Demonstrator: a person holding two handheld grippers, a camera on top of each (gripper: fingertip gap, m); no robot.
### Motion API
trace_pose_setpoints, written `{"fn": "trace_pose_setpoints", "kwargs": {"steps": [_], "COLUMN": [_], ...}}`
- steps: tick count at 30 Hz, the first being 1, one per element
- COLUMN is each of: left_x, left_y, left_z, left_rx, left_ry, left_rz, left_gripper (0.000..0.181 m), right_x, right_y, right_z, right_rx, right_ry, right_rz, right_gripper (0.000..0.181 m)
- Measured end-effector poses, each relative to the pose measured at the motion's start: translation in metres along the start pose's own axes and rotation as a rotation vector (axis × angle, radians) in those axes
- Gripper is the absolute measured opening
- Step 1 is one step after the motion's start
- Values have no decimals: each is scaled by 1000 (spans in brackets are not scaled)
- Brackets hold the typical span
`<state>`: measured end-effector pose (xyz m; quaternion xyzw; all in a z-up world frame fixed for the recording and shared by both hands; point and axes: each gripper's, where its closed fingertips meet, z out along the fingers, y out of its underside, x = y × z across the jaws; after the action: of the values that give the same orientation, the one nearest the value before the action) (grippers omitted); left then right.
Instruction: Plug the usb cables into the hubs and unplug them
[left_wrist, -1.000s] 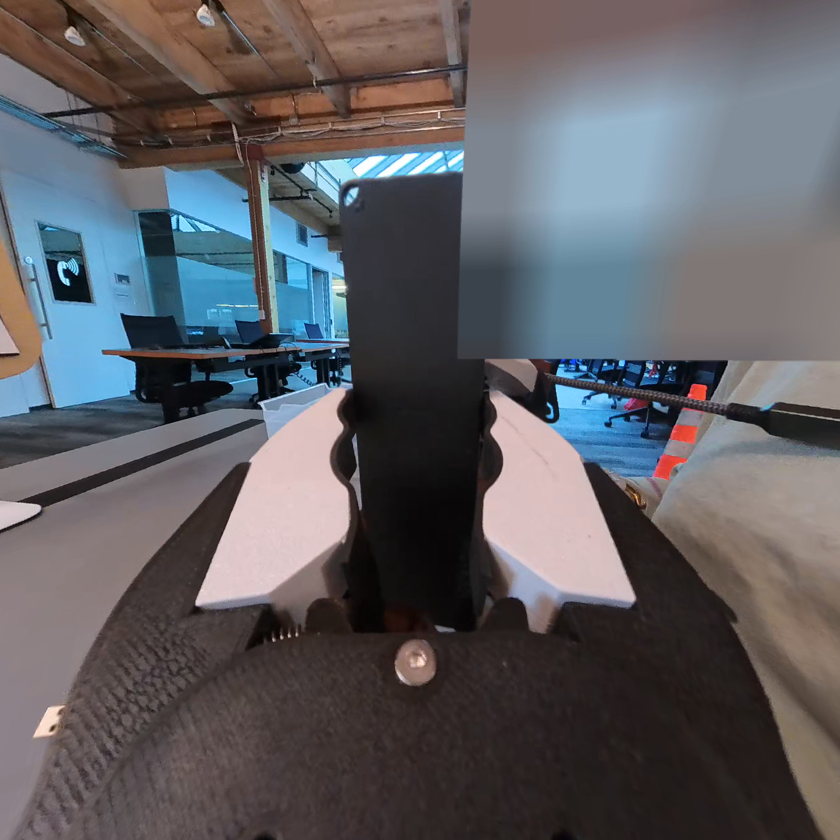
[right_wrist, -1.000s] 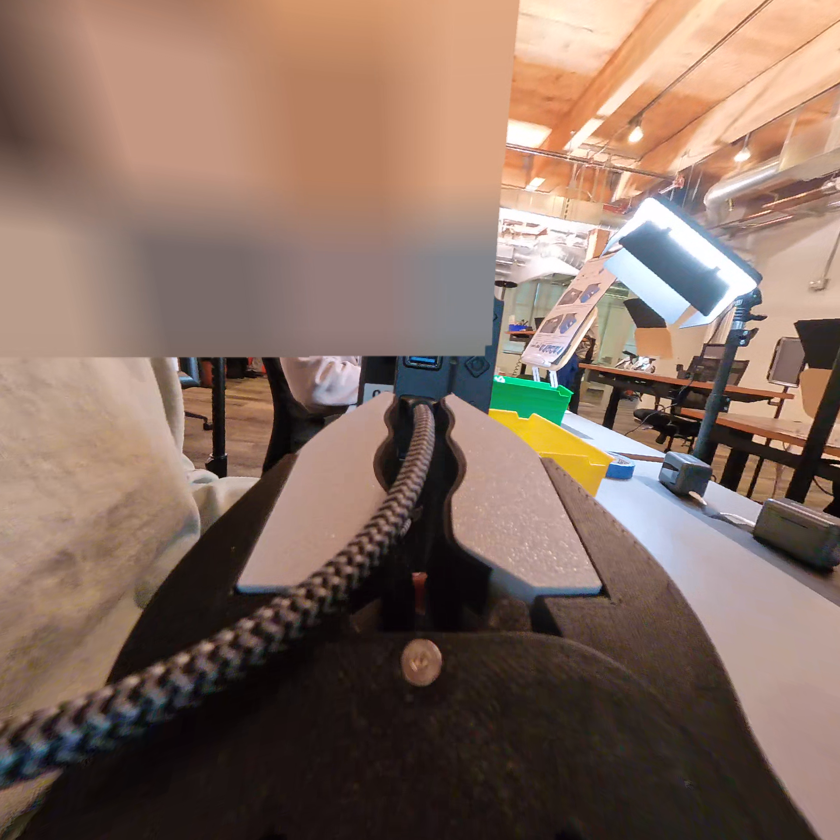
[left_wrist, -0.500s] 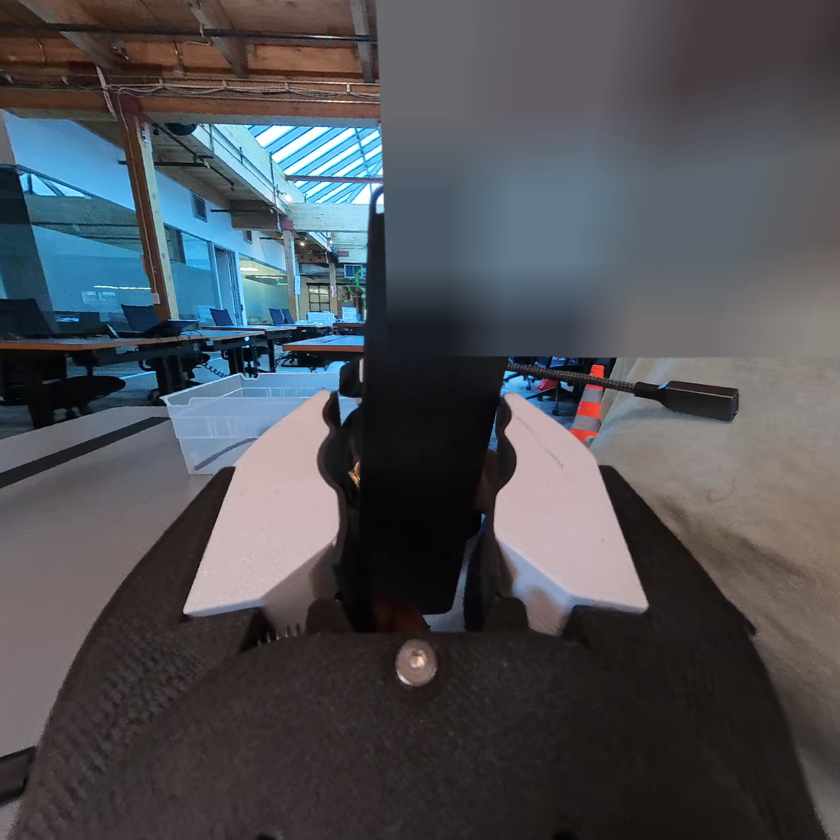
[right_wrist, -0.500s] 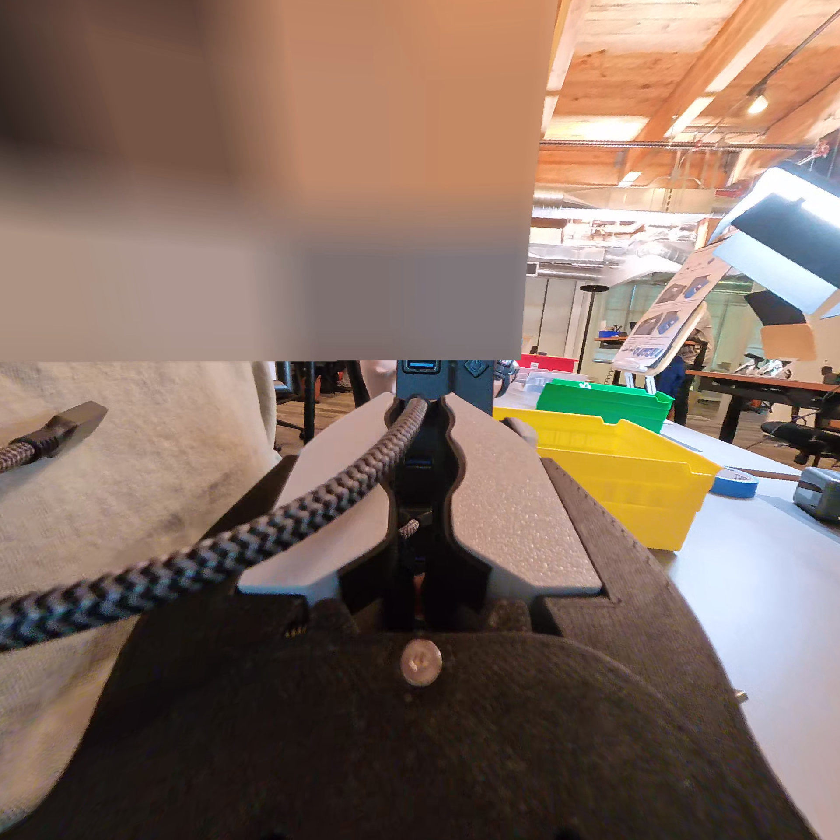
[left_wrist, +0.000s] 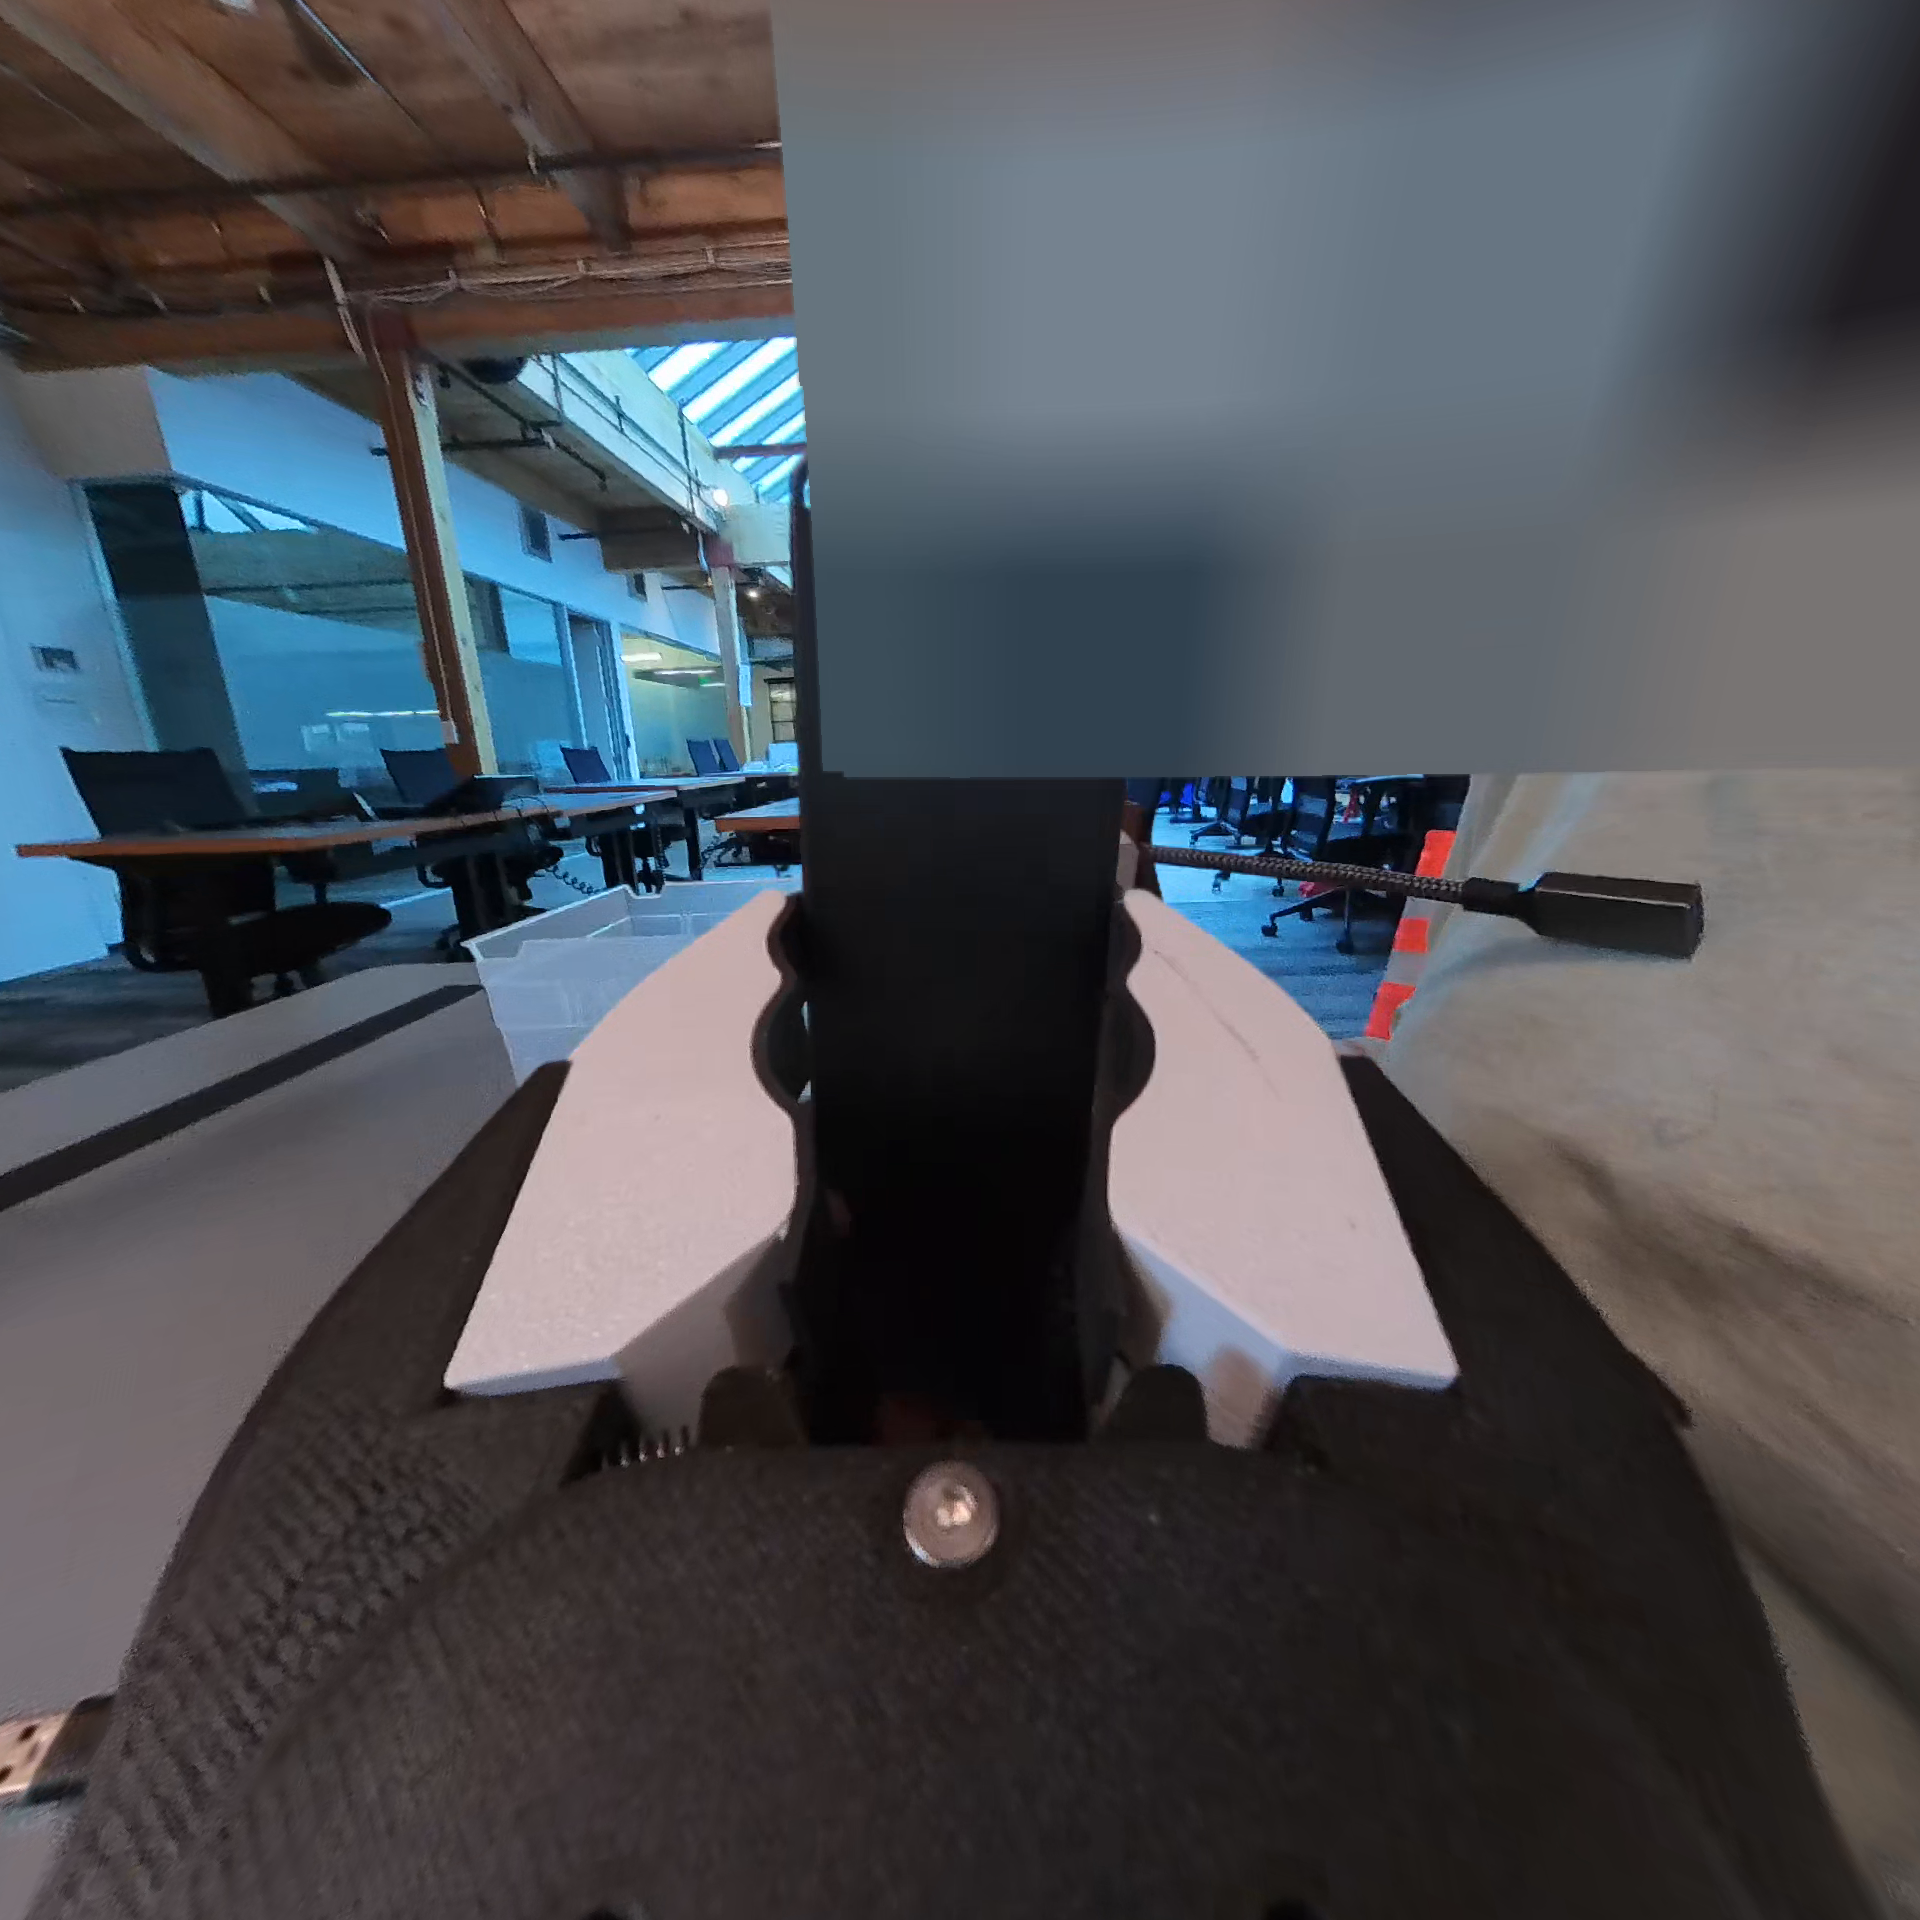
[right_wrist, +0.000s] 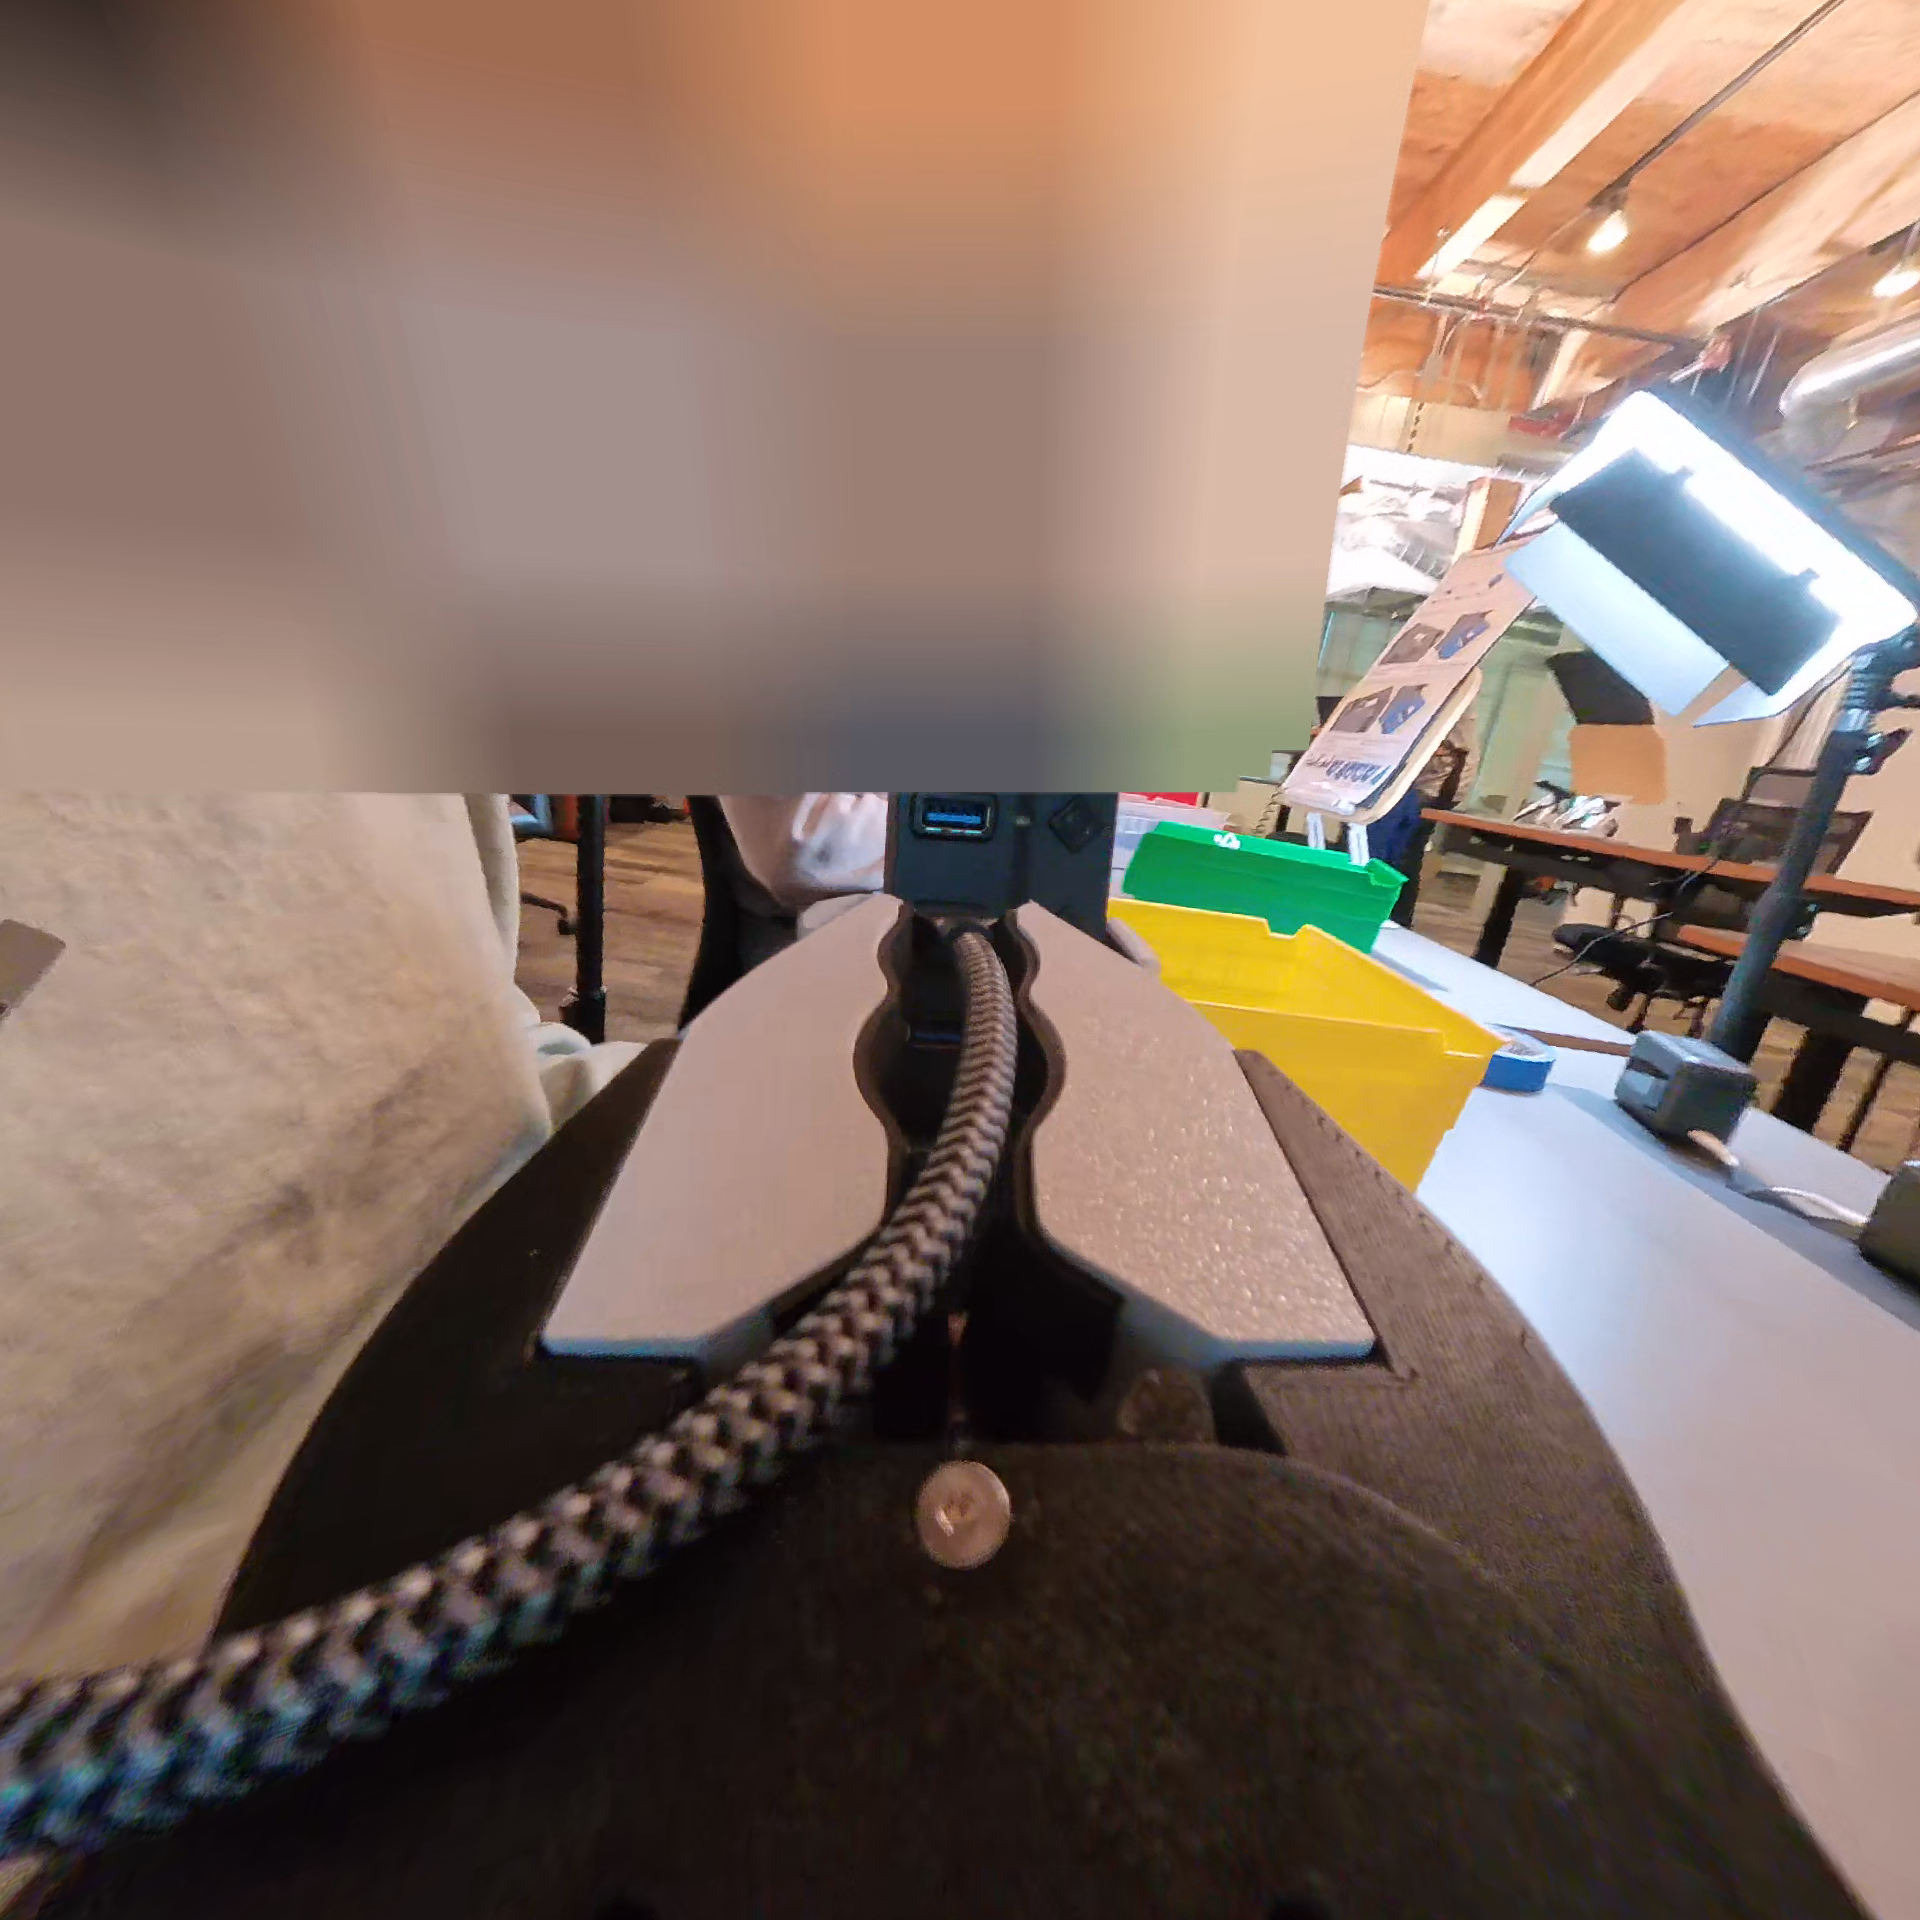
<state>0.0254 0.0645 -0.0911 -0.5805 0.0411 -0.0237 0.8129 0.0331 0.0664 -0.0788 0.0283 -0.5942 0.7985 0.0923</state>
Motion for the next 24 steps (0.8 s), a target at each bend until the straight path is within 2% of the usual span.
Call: {"fn": "trace_pose_setpoints", "kwargs": {"steps": [3, 7, 10, 13, 18, 20, 24], "left_x": [5, 4, -4, -1, 12, 10, -2], "left_y": [-6, -16, -19, -20, -15, -17, -20], "left_z": [-2, -7, -9, -8, -6, -8, -10], "left_rx": [41, 99, 115, 122, 94, 105, 110], "left_ry": [34, 9, -44, -20, 68, 53, -26], "left_rz": [-4, 48, 68, 55, 22, 32, 79], "left_gripper": [55, 54, 54, 54, 54, 54, 54], "right_x": [-3, -1, 3, -1, -10, -7, -2], "right_y": [-3, -6, -4, -6, -8, -7, -5], "right_z": [5, 13, 14, 13, 13, 14, 14], "right_rx": [39, 56, 3, -27, -11, 7, -79], "right_ry": [-21, 11, 84, 81, -22, -10, 86], "right_rz": [91, 183, 67, -7, 121, 159, -63], "right_gripper": [15, 15, 16, 16, 16, 15, 16]}}
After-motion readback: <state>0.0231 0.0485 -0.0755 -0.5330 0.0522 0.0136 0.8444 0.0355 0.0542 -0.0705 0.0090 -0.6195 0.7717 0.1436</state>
